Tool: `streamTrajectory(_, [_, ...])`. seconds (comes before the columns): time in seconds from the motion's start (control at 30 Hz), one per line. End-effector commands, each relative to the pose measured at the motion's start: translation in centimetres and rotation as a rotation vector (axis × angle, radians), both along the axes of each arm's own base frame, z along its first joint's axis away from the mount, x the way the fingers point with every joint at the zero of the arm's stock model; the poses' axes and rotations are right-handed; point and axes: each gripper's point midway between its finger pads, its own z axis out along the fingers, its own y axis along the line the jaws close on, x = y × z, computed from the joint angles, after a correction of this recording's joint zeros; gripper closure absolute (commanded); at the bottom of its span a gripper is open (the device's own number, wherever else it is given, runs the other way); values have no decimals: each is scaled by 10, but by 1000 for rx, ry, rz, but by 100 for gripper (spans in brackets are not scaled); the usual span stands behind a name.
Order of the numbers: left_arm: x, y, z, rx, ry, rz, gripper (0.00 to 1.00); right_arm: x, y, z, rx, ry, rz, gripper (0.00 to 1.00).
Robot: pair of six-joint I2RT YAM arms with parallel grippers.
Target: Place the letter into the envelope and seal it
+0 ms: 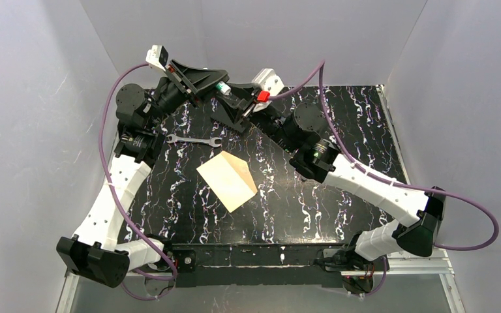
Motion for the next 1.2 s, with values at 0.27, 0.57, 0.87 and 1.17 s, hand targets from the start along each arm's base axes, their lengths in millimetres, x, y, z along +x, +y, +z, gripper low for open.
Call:
streamTrajectory(0.27, [-18, 9, 15, -10, -68, 6, 100, -23, -33, 65, 202, -47, 26, 41])
streamTrajectory(0.57, [-18, 9, 13, -13, -58, 2, 100, -13, -41, 70, 242, -10, -30, 49])
streamTrajectory(0.87, [-22, 8, 18, -17, -65, -13, 100, -10, -29, 67, 220, -1, -16, 65])
streamTrajectory(1.17, [-23, 9, 27, -12, -79, -7, 93, -10, -19, 64, 192, 21, 11, 71])
